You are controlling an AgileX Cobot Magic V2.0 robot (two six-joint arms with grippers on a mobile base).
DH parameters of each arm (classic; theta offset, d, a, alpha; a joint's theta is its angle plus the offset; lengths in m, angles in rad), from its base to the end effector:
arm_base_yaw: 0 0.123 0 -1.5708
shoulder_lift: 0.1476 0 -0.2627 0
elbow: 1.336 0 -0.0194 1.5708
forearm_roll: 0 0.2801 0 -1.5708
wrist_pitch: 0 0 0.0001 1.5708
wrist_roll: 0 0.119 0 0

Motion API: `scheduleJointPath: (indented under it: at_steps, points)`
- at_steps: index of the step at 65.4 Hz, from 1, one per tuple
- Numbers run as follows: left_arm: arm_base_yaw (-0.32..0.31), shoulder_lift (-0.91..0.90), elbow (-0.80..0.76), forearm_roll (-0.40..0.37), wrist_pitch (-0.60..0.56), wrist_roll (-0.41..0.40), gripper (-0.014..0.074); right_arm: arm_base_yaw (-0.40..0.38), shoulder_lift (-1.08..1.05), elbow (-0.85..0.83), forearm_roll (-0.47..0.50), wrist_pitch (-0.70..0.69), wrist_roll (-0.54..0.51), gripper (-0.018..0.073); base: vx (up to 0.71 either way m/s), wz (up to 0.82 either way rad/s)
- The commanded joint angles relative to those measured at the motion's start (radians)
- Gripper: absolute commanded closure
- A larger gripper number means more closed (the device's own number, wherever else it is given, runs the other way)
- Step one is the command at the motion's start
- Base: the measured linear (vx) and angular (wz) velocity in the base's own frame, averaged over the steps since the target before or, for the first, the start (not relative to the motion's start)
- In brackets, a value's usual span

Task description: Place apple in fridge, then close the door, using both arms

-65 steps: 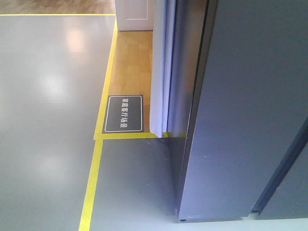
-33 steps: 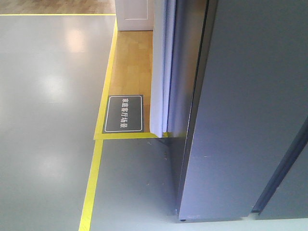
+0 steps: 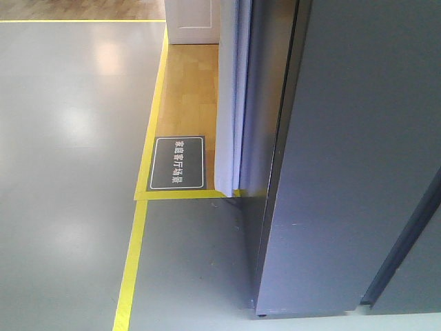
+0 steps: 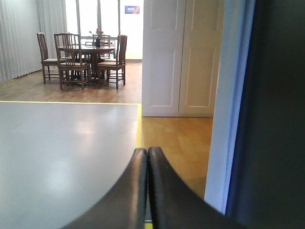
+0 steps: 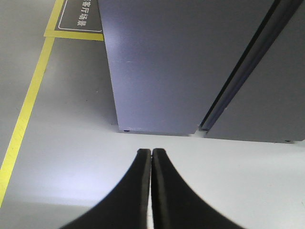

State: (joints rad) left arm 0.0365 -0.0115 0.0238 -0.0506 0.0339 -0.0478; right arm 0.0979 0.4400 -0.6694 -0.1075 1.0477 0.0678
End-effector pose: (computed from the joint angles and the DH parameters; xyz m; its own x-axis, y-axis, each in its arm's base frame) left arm 0.1364 0.0048 0.2037 0.0442 -0.0967 -0.9943 -0.0306 0.9947 -0.0981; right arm 0.1303 0.0017 0.2953 -0.6630 -0.0512 -0.7469 -0.0191 0.9985 -0.0515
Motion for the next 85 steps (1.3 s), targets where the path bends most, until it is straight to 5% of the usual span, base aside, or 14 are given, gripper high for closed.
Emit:
scheduleJointPath:
  at_steps: [1, 9, 28, 51, 85]
  points:
    - [0.003, -0.017, 0.030, -0.001, -0.078, -0.010, 0.0602, 0.001, 0.000, -0.020, -0.016, -0.062, -0.005, 0.0561, 0.00, 0.00]
    - [0.003, -0.017, 0.030, -0.001, -0.078, -0.010, 0.0602, -0.010, -0.056, 0.025, -0.069, -0.154, -0.010, 0.0561, 0.00, 0.00]
    - [0.003, -0.017, 0.030, -0.001, -0.078, -0.010, 0.0602, -0.059, -0.298, 0.350, -0.058, -0.720, -0.006, 0.0561, 0.00, 0.00]
    - [0.003, -0.016, 0.030, -0.001, -0.078, -0.010, 0.0602, -0.098, -0.462, 0.697, -0.006, -1.056, -0.004, 0.0561, 0.00, 0.00]
    - [0.003, -0.016, 0.030, -0.001, -0.078, -0.010, 0.0602, -0.098, -0.463, 0.698, 0.034, -1.024, -0.003, 0.0561, 0.00, 0.00]
